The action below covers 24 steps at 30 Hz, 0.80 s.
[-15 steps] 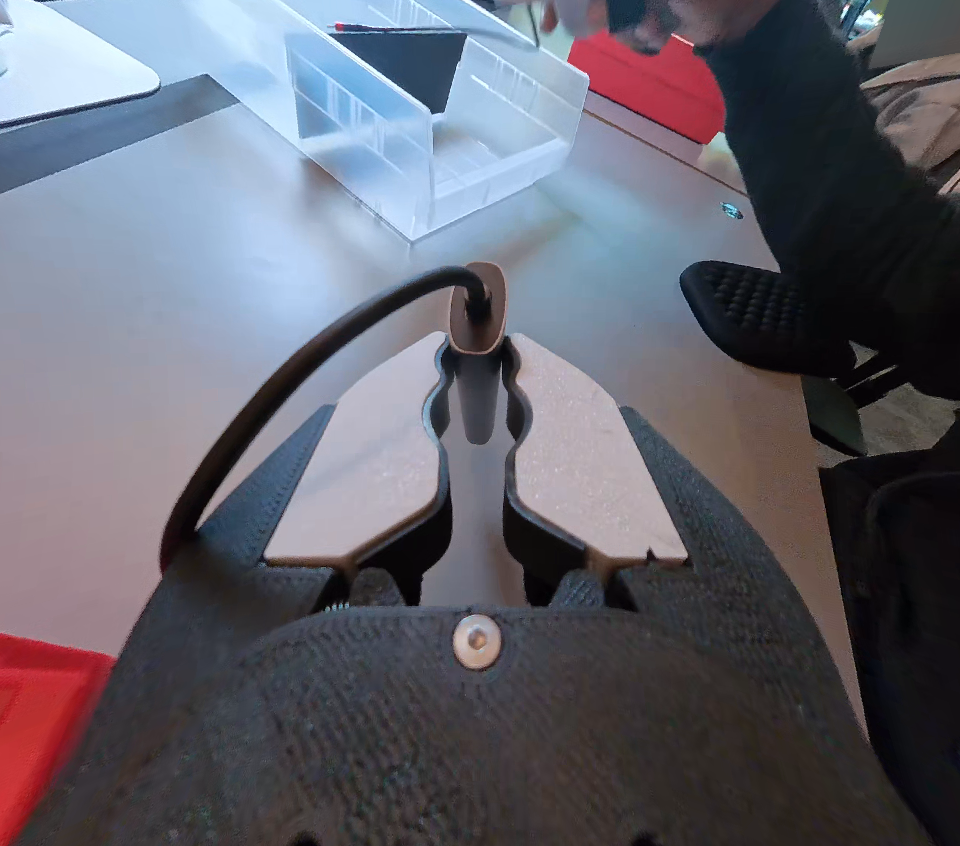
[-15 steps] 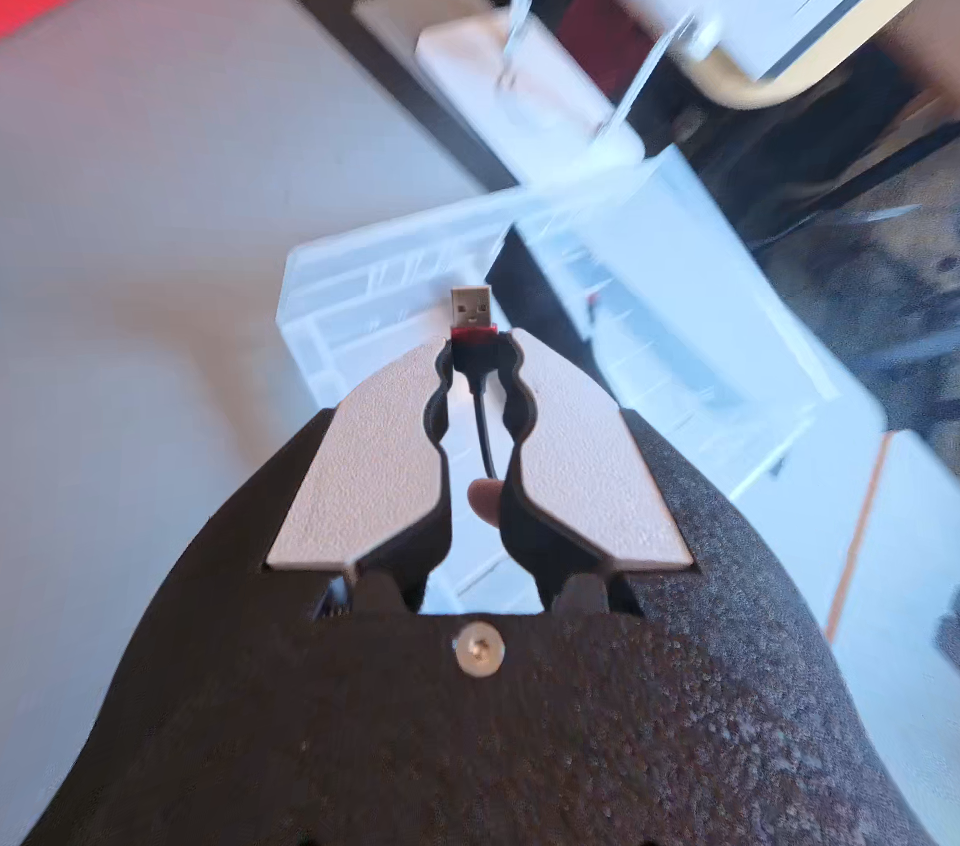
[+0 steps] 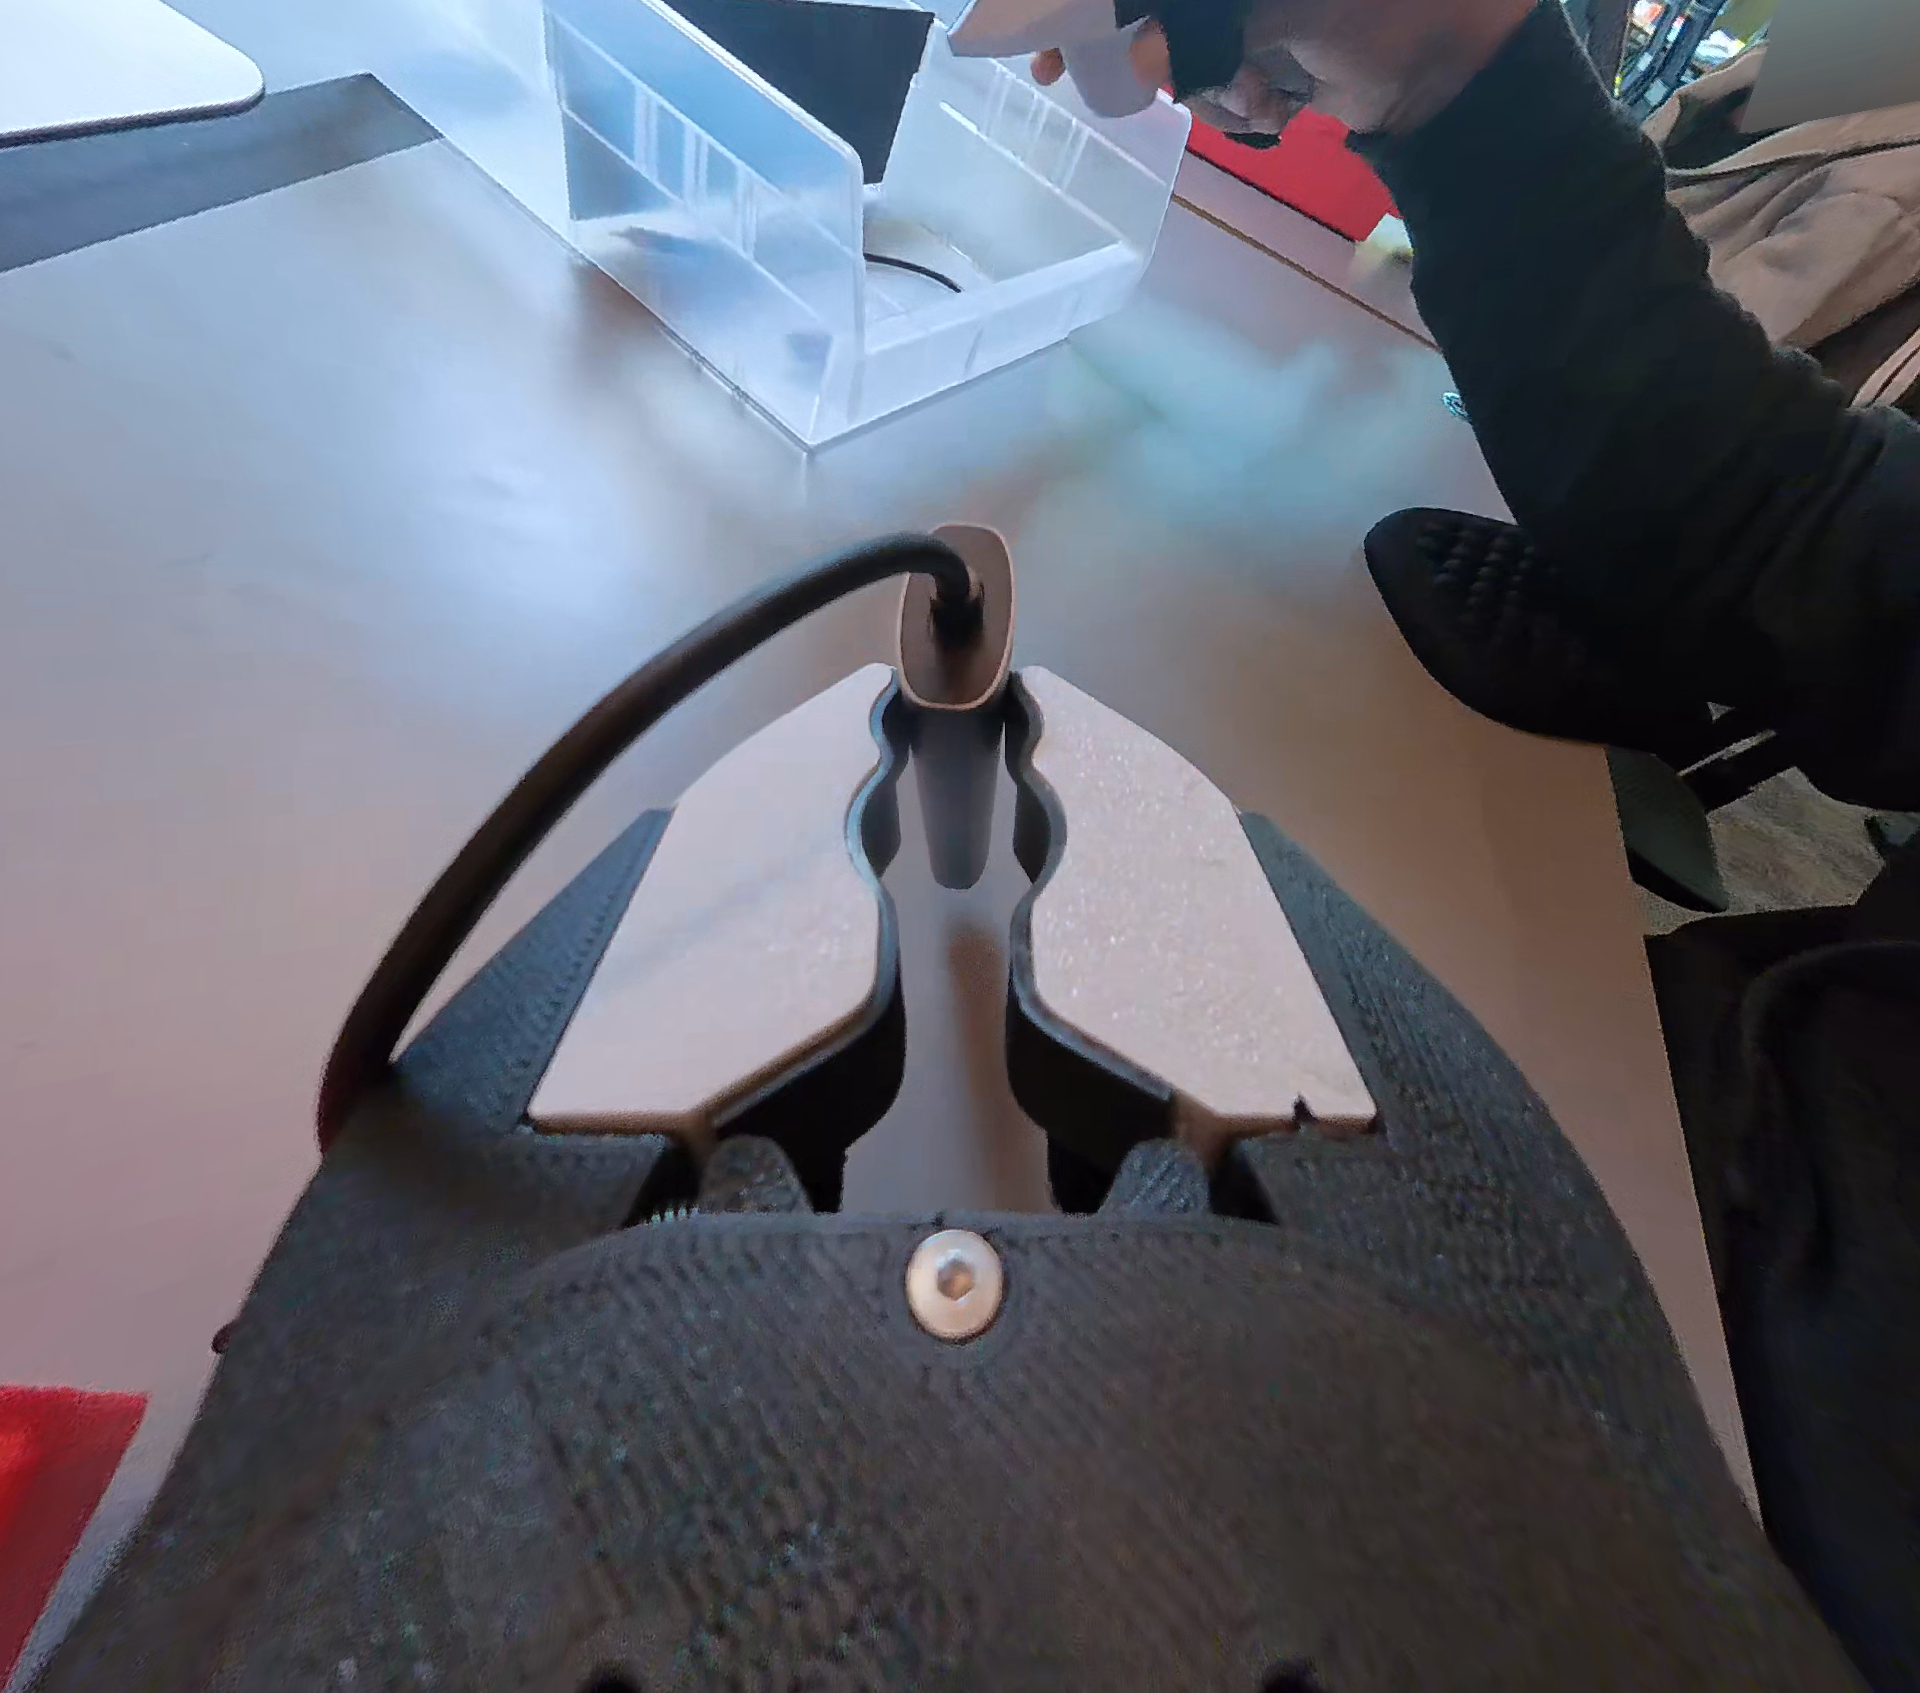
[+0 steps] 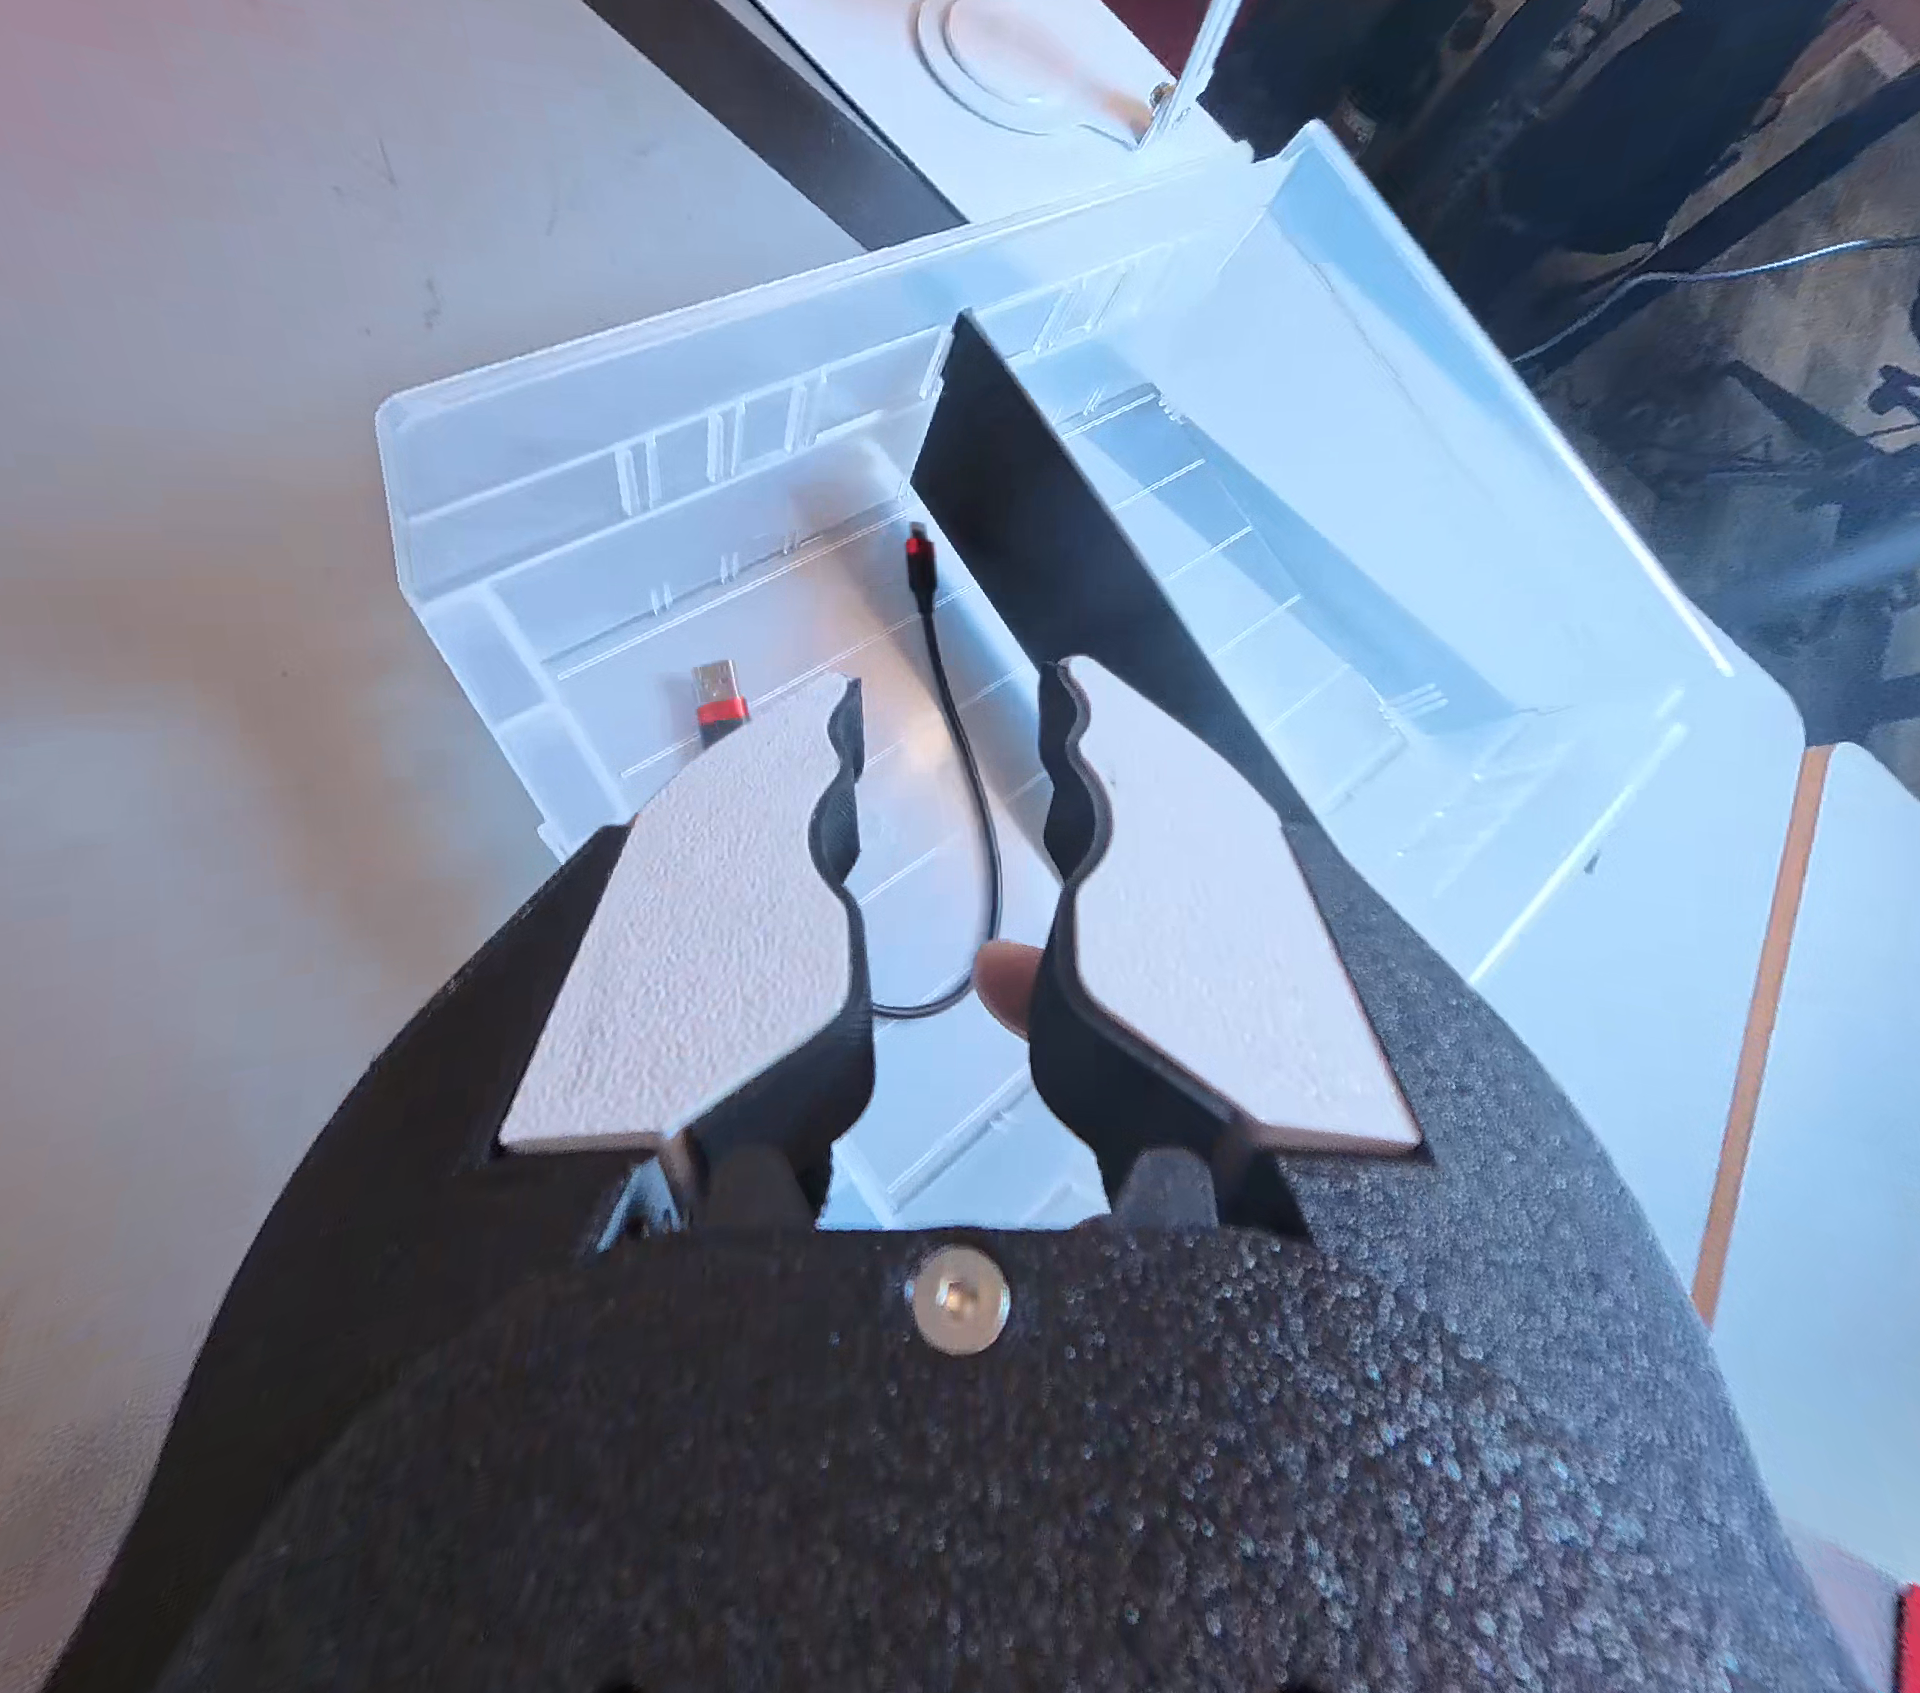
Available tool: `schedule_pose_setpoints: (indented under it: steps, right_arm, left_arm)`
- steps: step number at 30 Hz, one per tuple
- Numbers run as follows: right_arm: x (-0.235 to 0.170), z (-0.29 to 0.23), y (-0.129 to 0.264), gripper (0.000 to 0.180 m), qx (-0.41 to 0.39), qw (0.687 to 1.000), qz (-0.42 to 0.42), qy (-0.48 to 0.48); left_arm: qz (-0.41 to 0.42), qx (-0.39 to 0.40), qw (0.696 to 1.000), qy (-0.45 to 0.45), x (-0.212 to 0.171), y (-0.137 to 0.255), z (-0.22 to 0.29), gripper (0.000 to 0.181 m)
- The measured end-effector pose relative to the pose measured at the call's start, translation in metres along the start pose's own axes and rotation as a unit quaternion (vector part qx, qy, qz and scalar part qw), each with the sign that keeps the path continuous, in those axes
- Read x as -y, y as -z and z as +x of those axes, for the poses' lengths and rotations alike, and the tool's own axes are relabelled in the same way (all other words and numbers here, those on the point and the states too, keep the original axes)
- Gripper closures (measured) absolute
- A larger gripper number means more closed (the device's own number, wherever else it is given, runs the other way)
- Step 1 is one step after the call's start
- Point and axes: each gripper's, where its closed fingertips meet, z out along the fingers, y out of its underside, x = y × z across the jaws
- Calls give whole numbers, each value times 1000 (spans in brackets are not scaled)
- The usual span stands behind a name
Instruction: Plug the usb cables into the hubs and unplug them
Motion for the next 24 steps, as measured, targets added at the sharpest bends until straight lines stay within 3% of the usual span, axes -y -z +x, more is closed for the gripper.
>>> schedule_pose_setpoints:
  steps: [2,5,9,11,15,18,21,24]
  right_arm:
    - [5,-16,-4,147,25,999,20,8]
    - [31,-76,7,146,143,985,89,42]
    - [55,-176,38,144,319,928,156,110]
    - [59,-211,45,144,367,907,164,124]
    - [62,-255,44,145,418,886,162,119]
    - [56,-267,41,157,438,879,146,121]
    - [61,-256,51,163,429,879,157,137]
    - [83,-215,71,164,371,896,184,159]
  left_arm:
    - [-1,-7,1000,-12,-2,-3,4,164]
    - [2,-30,999,-24,-3,-7,14,164]
    - [-3,-53,997,-50,-7,-13,27,164]
    - [-12,-54,996,-66,-10,-15,31,164]
    - [-24,-62,993,-100,-15,-20,44,164]
    - [-39,-57,989,-135,-19,-22,49,163]
    - [-8,-63,988,-143,-9,-18,55,163]
    - [52,-72,987,-136,16,-1,59,153]
